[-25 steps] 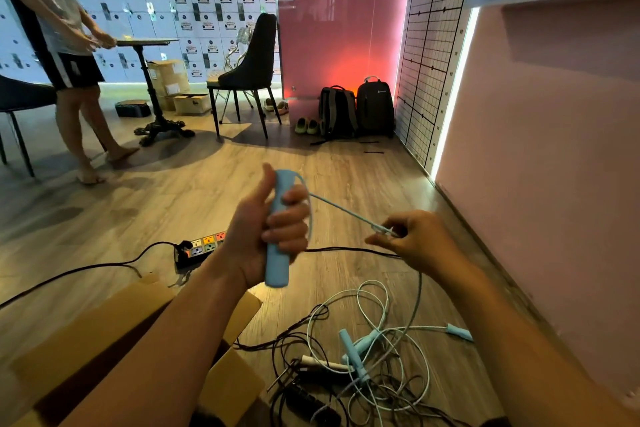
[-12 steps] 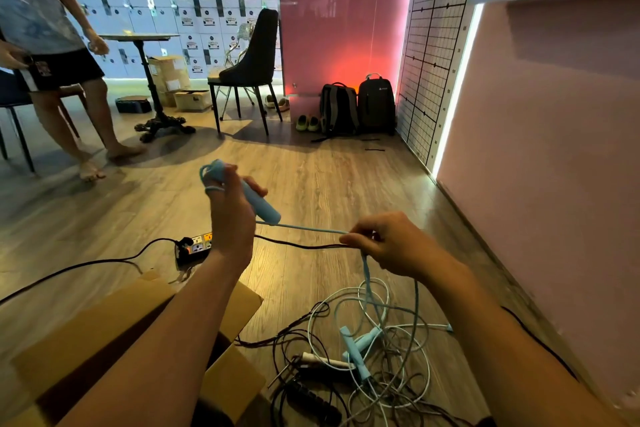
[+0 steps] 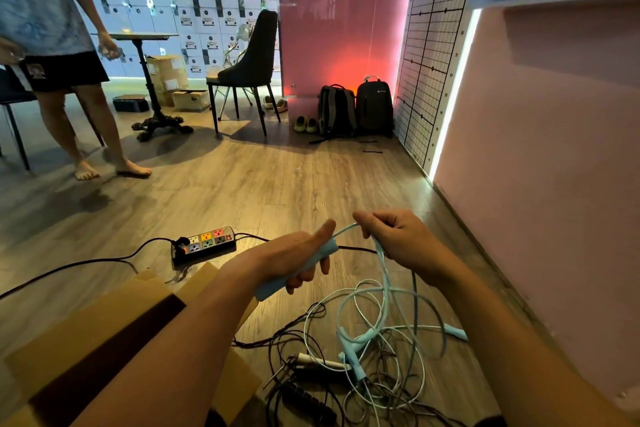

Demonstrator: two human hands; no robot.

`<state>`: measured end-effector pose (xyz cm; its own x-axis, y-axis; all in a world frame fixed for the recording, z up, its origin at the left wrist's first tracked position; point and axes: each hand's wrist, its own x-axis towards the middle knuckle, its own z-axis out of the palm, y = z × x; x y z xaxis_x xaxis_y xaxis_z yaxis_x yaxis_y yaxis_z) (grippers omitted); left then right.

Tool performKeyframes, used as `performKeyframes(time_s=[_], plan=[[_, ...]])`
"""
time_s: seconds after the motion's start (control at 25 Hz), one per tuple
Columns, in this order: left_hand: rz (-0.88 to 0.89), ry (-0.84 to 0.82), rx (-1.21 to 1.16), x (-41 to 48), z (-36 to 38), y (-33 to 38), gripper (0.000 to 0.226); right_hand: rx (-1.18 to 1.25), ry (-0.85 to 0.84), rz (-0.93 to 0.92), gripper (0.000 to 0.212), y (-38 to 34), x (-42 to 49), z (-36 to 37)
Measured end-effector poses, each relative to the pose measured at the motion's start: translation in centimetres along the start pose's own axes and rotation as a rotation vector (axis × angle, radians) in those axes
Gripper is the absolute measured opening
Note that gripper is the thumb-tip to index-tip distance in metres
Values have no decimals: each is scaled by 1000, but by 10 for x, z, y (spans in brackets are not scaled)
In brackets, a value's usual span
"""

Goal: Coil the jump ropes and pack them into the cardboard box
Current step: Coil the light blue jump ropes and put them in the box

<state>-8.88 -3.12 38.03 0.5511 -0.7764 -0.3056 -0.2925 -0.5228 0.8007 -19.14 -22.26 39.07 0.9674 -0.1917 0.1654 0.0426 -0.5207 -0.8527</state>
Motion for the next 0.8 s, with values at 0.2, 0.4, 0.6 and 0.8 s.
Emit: performKeyframes(time_s=[0.2,0.4,0.6,0.8], plan=[[48,-196,-385,-7,7,11,66,-7,24,20,46,-1,-4,-7],[382,-458,-1208,-6,-5,11,56,308,-91,47,43,-14,-5,-4],[637,-468,-1690,-3,-15,4,52,538,-164,34,34,-16,-1,-6],[636,-283,-1745,0,-21,-7,53,231,18,105,35,-1,0,-6]])
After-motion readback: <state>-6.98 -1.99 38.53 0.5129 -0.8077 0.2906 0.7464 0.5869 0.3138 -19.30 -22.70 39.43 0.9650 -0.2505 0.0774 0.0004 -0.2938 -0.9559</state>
